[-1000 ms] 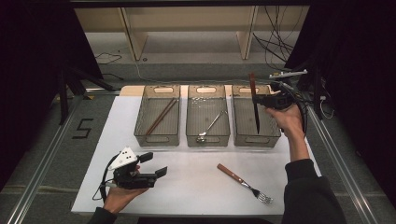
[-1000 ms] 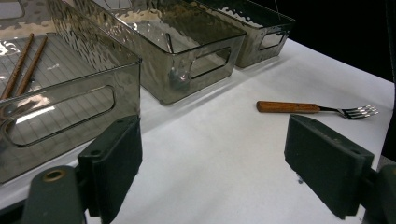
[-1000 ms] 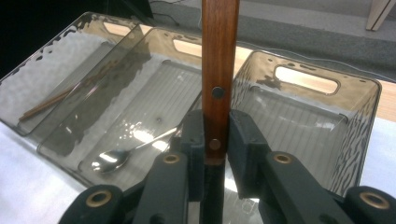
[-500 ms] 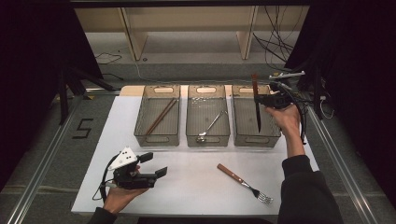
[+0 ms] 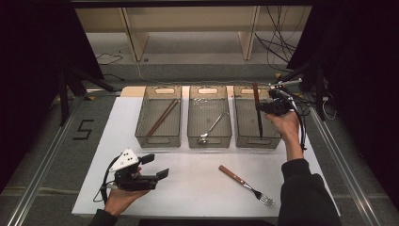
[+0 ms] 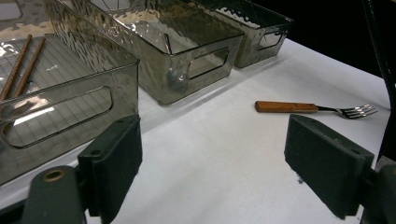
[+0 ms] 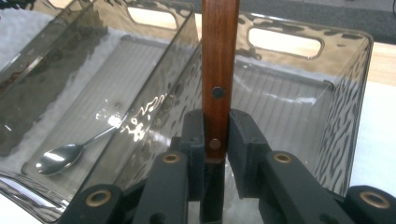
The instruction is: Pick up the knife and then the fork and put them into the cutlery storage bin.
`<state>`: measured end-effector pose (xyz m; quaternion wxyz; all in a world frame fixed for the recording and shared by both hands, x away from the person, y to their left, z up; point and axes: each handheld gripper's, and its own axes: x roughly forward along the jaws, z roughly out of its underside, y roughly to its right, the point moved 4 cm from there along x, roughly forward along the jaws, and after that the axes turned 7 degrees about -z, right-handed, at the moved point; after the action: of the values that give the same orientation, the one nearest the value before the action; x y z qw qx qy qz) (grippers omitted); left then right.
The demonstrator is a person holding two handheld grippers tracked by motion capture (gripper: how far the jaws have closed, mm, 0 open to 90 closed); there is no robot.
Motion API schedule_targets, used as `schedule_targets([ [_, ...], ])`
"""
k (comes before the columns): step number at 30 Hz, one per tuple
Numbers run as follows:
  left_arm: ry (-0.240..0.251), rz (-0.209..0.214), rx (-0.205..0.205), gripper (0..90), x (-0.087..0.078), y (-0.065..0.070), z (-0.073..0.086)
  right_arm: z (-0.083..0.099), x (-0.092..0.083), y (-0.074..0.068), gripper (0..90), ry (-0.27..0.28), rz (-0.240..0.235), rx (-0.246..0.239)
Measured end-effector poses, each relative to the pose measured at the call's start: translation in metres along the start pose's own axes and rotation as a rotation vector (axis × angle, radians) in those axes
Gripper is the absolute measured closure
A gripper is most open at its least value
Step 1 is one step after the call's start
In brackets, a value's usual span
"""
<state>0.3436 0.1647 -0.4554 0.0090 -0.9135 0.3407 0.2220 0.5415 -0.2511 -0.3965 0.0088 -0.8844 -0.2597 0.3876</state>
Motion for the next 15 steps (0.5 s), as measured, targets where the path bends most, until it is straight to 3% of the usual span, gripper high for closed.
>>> schedule_targets([
  [11, -0.002, 0.003, -0.001, 18.9, 0.0001, 0.0003, 0.0000, 0.0096, 0.0086, 0.0047, 76.4, -0.028, -0.001, 0.031],
  [13, -0.001, 0.002, 0.000, 18.9, 0.0001, 0.0000, 0.0000, 0.0102, 0.0085, 0.0061, 70.0, -0.018, -0.010, 0.055],
  [15, 0.000, 0.002, -0.002, 18.9, 0.0000, -0.0001, 0.0000, 0.0101, 0.0076, 0.0065, 69.1, -0.014, -0.008, 0.055],
])
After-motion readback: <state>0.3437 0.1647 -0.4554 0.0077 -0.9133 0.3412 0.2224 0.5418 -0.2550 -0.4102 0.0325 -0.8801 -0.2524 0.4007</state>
